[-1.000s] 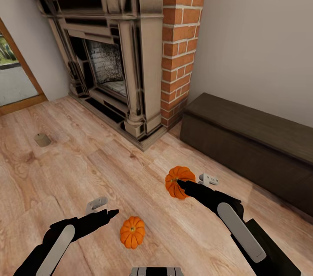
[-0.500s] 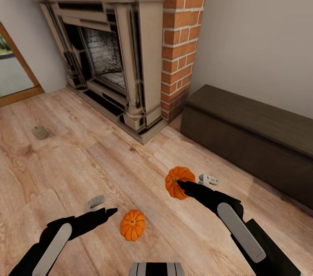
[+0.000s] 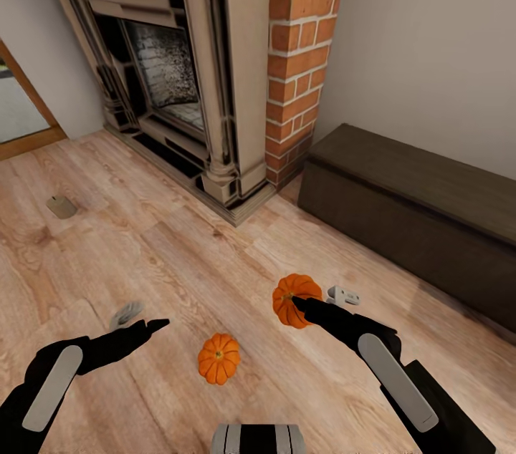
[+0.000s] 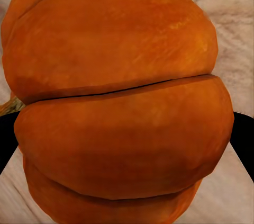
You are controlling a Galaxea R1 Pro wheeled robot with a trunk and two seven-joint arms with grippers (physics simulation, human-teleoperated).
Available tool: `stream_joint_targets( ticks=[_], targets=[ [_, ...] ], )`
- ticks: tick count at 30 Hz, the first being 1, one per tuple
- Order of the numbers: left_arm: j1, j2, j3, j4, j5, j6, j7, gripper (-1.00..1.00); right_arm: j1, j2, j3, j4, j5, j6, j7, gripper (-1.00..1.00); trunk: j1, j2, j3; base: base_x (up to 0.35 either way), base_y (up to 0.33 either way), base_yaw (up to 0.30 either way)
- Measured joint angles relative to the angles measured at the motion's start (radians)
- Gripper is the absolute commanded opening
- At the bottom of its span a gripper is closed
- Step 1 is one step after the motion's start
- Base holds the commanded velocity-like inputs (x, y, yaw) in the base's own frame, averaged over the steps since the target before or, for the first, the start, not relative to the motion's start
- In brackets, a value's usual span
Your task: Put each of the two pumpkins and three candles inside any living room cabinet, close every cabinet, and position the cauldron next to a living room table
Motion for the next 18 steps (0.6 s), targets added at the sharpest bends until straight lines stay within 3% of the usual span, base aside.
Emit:
stream_joint_targets(
  ticks=[15, 18],
  targets=[
    [-0.001, -0.012, -0.005, 0.001, -0.015, -0.008, 0.007, 1.0, 0.0, 0.008, 0.003, -0.001, 0.0, -0.002, 0.002, -1.0, 0.007, -0.004, -0.058, 0.0, 0.0, 0.0],
    [-0.001, -0.014, -0.019, 0.002, -0.015, -0.012, 0.009, 1.0, 0.0, 0.003, 0.001, -0.005, -0.008, -0.003, 0.05, -1.0, 0.008, -0.004, -0.07, 0.0, 0.0, 0.0]
  ],
)
